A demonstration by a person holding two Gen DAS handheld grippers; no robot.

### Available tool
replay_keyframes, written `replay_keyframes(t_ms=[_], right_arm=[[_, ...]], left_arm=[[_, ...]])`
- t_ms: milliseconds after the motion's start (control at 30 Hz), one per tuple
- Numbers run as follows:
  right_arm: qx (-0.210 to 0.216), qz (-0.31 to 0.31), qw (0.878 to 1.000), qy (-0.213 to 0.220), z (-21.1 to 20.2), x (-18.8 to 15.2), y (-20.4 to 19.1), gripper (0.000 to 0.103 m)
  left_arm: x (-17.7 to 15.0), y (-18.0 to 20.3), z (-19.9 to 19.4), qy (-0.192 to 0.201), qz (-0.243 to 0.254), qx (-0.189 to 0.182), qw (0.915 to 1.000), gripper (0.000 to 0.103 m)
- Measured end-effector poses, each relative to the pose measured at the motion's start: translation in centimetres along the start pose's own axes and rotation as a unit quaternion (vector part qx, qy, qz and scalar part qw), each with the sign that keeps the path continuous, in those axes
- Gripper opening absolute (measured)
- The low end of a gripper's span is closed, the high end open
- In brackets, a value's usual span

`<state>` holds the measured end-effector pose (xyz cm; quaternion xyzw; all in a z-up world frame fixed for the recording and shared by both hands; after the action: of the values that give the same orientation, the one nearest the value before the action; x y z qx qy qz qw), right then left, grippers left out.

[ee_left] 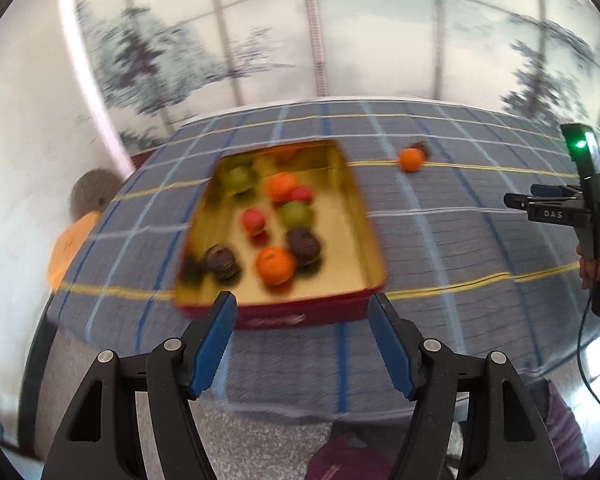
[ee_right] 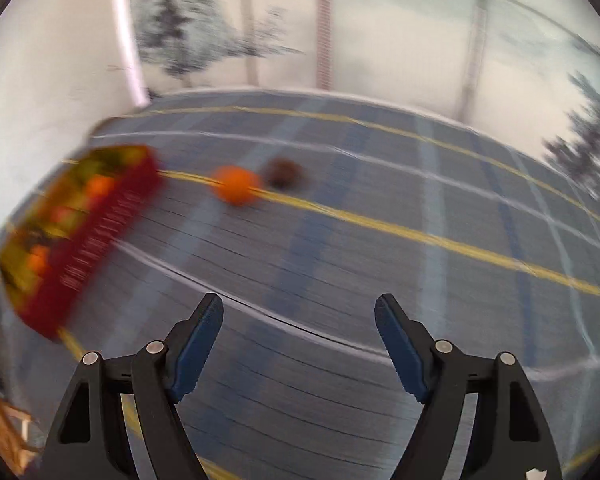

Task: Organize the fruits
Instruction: 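Grasp the orange with the left gripper while the right grasps the brown kiwi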

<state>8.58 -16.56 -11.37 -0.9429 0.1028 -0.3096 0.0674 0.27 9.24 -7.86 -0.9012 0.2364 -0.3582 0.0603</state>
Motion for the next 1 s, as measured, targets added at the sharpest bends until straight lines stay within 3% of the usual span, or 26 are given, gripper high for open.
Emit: replay_keyframes(t_ms=[133, 200, 367, 467, 667, 800, 833, 933, 1000], right_arm=[[-0.047, 0.048, 0.998, 0.002, -0.2, -0.1, 7.5, 0.076], [-0.05, 0.071, 0.996, 0.006, -0.3, -0.1, 9.8, 0.076], [-0.01, 0.13, 0.991, 0.008, -0.5, -0.2, 12.7, 0.077], [0.01, 0.134, 0.991, 0.014, -1.0, -0.2, 12.4, 0.081], [0.038, 0.138, 0.99, 0.016, -1.3, -0.3, 11.8, 0.082], [0.058, 0.141, 0.988, 0.019, -1.6, -0.2, 11.4, 0.084], [0.06, 0.139, 0.988, 0.017, -1.5, -0.2, 11.3, 0.084], [0.065, 0.134, 0.989, 0.013, -1.4, -0.3, 11.0, 0.084], [0.07, 0.133, 0.989, 0.013, -1.5, -0.3, 10.8, 0.084]], left_arm=[[3.9, 3.0, 1.4, 0.004, 0.021, -0.063, 0.9978, 0.069], [6.5, 4.2, 2.6, 0.007, 0.024, -0.084, 0.9961, 0.069], [14.1, 6.2, 8.4, 0.009, 0.041, -0.127, 0.991, 0.063], [16.9, 8.4, 12.8, -0.016, 0.079, -0.163, 0.9834, 0.06], [18.7, 10.6, 19.8, -0.068, 0.15, -0.151, 0.9748, 0.053], [18.6, 11.2, 22.9, -0.096, 0.163, -0.154, 0.9699, 0.052], [18.3, 11.2, 23.5, -0.104, 0.164, -0.156, 0.9686, 0.043], [18.4, 11.2, 24.0, -0.116, 0.149, -0.178, 0.9657, 0.037], [18.6, 11.0, 23.6, -0.115, 0.154, -0.158, 0.9686, 0.037]])
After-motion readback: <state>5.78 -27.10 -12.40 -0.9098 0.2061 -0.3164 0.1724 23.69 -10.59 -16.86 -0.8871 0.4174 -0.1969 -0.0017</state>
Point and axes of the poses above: each gripper's, at about its wrist camera, not at the fingertips, and z roughly the way its jaws point, y to its right, x to its top, the point moved 10 cm from there along z, roughly the way its jaws point, and after that the axes turned 15 degrees about z, right-handed, at the moved point
